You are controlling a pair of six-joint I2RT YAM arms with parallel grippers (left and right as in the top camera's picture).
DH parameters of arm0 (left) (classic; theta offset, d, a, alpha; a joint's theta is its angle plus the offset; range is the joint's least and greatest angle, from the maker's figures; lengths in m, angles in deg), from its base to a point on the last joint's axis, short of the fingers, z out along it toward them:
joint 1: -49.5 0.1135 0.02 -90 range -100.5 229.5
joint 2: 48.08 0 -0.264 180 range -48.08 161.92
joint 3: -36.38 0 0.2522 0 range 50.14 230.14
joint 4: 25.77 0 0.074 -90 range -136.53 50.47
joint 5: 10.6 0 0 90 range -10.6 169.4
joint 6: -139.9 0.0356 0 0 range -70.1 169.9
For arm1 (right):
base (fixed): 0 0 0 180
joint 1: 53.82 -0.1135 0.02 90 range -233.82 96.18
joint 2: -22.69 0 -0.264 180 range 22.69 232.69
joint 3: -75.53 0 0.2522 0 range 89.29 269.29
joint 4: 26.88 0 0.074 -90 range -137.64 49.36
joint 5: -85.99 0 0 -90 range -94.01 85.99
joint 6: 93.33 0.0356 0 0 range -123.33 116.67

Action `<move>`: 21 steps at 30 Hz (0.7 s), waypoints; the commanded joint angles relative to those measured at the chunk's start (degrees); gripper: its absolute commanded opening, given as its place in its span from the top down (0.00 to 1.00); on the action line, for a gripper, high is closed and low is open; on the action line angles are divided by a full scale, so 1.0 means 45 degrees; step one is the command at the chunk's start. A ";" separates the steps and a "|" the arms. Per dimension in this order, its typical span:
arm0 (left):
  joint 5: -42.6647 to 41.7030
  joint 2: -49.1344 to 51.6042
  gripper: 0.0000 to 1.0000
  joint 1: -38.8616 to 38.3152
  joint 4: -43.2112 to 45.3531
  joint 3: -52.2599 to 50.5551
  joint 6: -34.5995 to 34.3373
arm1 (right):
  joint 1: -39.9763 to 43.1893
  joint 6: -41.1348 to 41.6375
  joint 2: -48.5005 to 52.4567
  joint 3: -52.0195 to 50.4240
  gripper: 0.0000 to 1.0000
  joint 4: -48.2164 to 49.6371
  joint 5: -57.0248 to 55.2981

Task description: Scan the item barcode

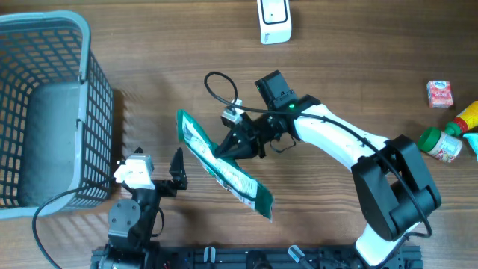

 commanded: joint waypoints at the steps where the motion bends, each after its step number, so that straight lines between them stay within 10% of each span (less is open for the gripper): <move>1: -0.0102 -0.0053 0.00 0.0044 0.0015 -0.0049 0.0248 | 0.0053 0.2064 0.0155 -0.0010 0.96 0.0112 0.0821; 7: -0.0102 -0.0053 0.00 0.0044 0.0015 -0.0049 0.0248 | 0.0257 -0.3759 0.0155 -0.0015 0.96 0.1404 -0.1991; 21: -0.0107 -0.0053 0.00 0.0044 0.0015 -0.0049 0.0243 | 0.0447 -0.3779 0.0170 -0.0607 0.96 0.0593 -0.8898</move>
